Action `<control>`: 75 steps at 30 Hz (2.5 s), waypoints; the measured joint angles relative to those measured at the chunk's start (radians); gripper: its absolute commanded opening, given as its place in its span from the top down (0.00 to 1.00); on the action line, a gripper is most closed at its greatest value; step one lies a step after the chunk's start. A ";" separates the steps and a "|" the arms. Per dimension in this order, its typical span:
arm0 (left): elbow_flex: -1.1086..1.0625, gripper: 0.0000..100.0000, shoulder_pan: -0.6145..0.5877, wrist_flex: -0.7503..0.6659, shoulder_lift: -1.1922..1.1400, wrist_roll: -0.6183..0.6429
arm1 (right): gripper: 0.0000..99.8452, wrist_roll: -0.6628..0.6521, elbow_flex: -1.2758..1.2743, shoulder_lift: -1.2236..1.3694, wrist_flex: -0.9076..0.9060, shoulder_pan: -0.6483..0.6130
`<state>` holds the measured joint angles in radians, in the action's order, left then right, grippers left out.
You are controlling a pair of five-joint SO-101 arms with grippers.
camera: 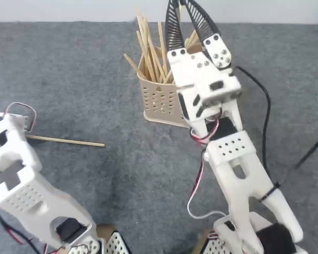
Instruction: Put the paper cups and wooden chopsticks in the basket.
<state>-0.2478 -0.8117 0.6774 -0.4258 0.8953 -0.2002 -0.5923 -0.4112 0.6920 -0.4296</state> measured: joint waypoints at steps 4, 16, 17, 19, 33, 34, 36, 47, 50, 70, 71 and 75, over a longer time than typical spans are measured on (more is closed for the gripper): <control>0.000 0.99 0.000 0.000 0.000 0.000 | 0.99 0.086 0.000 0.009 -0.031 0.048; 0.000 0.99 0.000 0.000 0.000 0.000 | 0.98 0.284 0.002 0.008 -0.423 0.078; 0.000 0.99 0.000 0.000 0.000 0.000 | 0.95 0.287 0.002 0.008 -0.457 0.078; 0.000 0.99 0.000 0.000 0.000 0.000 | 0.87 0.307 0.002 0.008 -0.529 0.078; 0.000 0.99 0.000 0.000 0.000 0.000 | 0.81 0.428 0.164 -0.189 -0.931 0.078; 0.000 0.99 0.000 0.000 0.000 0.000 | 0.82 0.433 0.187 -0.232 -0.987 0.078; 0.000 0.99 0.000 0.000 0.000 0.000 | 0.83 0.463 0.219 -0.327 -1.099 0.077; 0.000 0.99 0.000 0.000 0.000 0.000 | 0.99 0.545 0.052 -0.818 -1.657 0.078; 0.000 0.99 0.000 0.000 0.000 0.000 | 0.99 0.477 -0.121 -0.839 -1.649 0.077; 0.037 0.99 0.121 0.187 0.057 -0.091 | 0.99 0.397 -1.046 -0.832 -1.112 0.077; 0.043 0.99 0.140 0.201 0.084 -0.101 | 0.99 0.394 -1.046 -0.832 -1.111 0.078; 0.097 0.99 0.201 0.258 0.250 -0.141 | 0.99 0.394 -1.046 -0.832 -1.106 0.077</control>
<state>-0.1511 -0.6107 0.9352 -0.1757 0.7541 0.1941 -1.6387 -1.2428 -0.4143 -0.3529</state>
